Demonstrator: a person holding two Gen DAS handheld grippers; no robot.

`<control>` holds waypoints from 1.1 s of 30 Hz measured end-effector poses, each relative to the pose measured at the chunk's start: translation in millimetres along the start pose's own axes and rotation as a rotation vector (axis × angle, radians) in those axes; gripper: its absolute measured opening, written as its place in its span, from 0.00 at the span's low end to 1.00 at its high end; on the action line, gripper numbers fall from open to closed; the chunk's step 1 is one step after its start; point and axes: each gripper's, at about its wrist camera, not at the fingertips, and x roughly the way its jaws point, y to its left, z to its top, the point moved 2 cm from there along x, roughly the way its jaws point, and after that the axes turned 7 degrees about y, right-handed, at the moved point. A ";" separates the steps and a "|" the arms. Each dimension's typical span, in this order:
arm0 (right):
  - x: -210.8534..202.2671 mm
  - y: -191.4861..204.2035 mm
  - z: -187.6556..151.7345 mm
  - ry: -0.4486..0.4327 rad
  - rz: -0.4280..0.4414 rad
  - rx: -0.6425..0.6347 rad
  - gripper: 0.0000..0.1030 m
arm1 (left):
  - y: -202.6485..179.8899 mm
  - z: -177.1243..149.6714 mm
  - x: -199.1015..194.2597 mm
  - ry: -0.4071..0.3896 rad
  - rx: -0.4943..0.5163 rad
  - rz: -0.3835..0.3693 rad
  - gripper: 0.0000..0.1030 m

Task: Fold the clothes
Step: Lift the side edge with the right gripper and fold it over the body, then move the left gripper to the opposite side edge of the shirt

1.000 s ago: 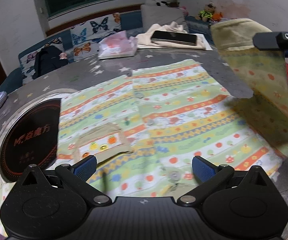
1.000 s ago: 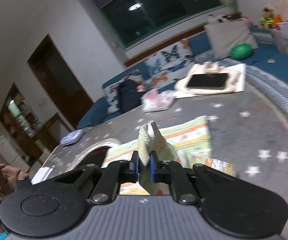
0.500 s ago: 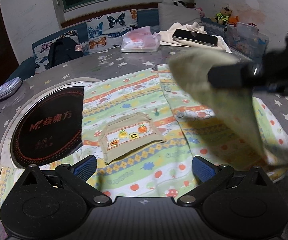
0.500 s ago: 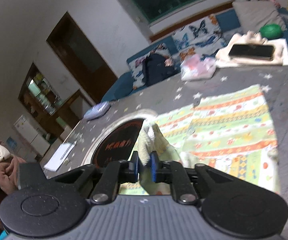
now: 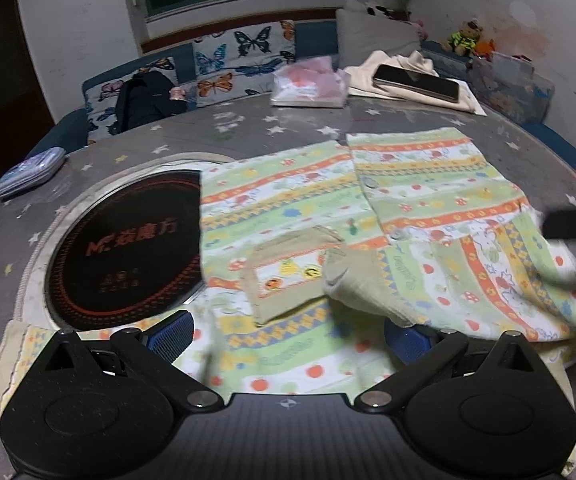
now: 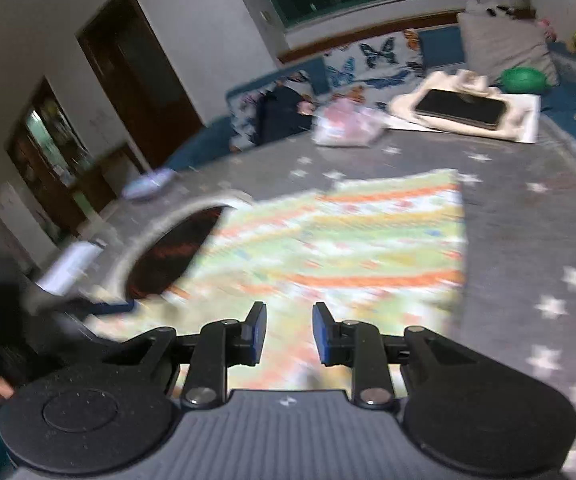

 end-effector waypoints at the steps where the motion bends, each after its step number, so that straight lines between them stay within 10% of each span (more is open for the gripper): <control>1: -1.8 -5.4 -4.8 0.013 -0.024 -0.011 0.25 | 2.8 0.5 -1.2 -0.003 -0.007 0.010 1.00; 19: 13.9 -24.0 2.8 0.013 -0.168 -0.155 0.25 | -30.0 12.9 -14.5 -0.069 0.039 -0.095 0.93; 33: 30.7 -19.0 0.7 0.048 -0.203 -0.224 0.24 | -14.4 7.8 -4.1 -0.044 0.014 -0.026 0.90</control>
